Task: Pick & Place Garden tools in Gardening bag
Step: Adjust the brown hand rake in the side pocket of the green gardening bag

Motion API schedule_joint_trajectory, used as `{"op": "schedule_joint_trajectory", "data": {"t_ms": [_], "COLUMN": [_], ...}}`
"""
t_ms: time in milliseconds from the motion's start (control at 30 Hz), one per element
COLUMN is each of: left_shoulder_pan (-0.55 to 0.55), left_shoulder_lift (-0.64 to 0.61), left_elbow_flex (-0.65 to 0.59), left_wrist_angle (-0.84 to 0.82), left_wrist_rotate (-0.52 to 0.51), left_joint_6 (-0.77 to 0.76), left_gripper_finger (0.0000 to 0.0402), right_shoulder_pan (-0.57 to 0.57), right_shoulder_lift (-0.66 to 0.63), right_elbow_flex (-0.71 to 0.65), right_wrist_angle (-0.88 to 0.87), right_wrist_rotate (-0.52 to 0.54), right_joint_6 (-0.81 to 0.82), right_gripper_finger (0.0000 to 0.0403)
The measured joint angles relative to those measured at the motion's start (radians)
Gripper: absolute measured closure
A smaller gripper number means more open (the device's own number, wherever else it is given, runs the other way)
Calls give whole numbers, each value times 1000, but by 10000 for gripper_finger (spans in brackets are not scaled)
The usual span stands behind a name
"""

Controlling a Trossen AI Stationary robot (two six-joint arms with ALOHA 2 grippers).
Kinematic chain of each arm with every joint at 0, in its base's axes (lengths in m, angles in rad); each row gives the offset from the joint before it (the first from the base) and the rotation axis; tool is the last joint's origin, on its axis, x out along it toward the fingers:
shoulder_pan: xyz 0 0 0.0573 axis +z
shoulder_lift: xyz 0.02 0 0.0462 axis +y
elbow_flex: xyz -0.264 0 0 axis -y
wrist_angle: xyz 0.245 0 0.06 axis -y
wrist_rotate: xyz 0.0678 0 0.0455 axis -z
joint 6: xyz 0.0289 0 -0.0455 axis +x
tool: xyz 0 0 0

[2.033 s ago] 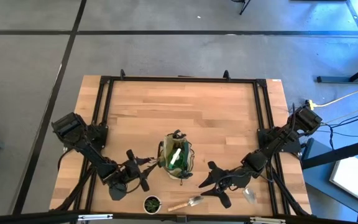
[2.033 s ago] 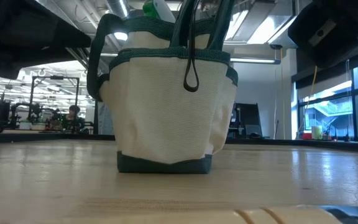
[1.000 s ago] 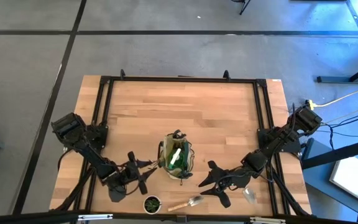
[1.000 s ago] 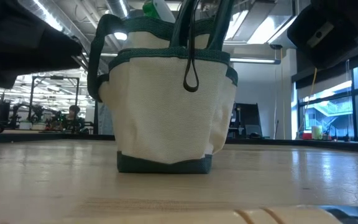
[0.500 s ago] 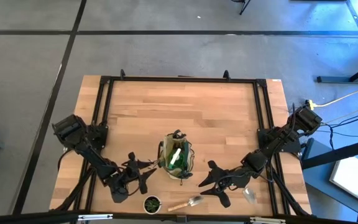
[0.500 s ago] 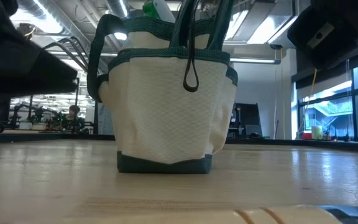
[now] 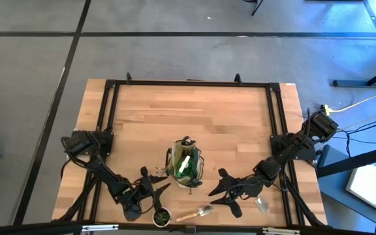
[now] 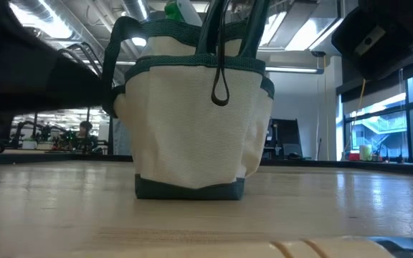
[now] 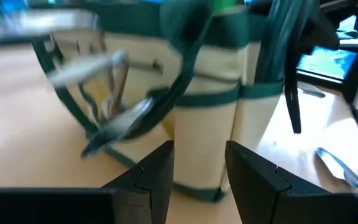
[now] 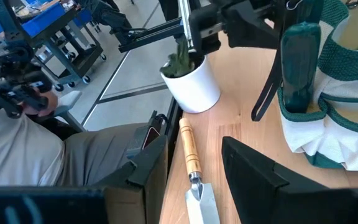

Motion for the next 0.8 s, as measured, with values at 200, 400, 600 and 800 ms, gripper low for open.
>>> {"op": "schedule_joint_trajectory", "data": {"t_ms": [200,400,600,800], "left_shoulder_pan": [-18,-11,-11,-9], "left_shoulder_lift": [1,-1,-1,-1], "left_elbow_flex": [26,24,23,34], "left_wrist_angle": [-6,-85,-123,-122], "left_wrist_rotate": [-103,-113,-129,-163], "left_joint_6": [38,-64,-110,-58], "left_gripper_finger": [263,263,278,301], "right_shoulder_pan": [0,0,0,0], "right_shoulder_lift": [0,0,0,0], "right_elbow_flex": [0,0,0,0], "right_wrist_angle": [0,0,0,0], "right_wrist_rotate": [0,0,0,0], "right_joint_6": [8,8,9,8], "right_gripper_finger": [247,247,247,247]}}
